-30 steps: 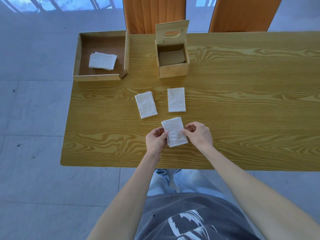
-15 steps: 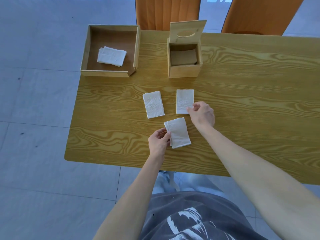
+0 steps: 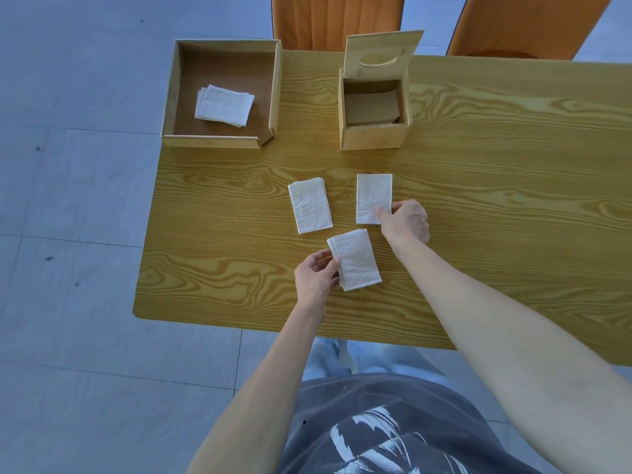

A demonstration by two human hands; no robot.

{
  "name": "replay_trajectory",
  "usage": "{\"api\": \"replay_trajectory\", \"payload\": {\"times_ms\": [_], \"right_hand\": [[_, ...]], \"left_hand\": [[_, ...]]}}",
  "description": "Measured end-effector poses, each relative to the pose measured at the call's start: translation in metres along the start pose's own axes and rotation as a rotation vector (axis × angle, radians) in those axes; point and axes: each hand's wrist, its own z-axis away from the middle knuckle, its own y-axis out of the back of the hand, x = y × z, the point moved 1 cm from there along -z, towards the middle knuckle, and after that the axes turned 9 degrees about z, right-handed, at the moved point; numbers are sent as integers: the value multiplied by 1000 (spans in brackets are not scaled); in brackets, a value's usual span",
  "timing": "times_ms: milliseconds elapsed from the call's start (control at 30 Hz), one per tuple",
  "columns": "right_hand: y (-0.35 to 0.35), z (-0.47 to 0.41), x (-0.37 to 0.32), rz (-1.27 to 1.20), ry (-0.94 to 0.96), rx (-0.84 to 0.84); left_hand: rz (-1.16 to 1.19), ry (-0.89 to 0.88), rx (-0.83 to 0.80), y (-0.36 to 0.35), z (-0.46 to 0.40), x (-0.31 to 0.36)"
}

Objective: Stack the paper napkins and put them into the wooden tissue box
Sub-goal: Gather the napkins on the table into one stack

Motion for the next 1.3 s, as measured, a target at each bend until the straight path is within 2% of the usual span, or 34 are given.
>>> {"api": "replay_trajectory", "payload": {"times_ms": [167, 300, 500, 633, 733, 900, 1000, 1300], "right_hand": [[-1, 1, 0, -53, 0, 3], [-3, 0, 5, -184, 38, 53], [6, 0, 20, -398, 37, 23], [11, 5, 33, -647, -22, -116], [13, 13, 43, -778, 11, -270], [7, 37, 64, -725, 168, -437], [-3, 52, 72, -679, 197, -491], [-31, 67, 79, -465, 262, -480]], "left_hand": [[10, 3, -7, -1, 1, 2], [15, 5, -9, -1, 2, 2], [30, 3, -5, 0, 3, -1], [32, 1, 6, 3, 2, -1], [28, -10, 8, 6, 3, -1], [52, -19, 8, 8, 5, -3], [70, -22, 17, 11, 7, -5], [105, -16, 70, 24, 13, -10]]}}
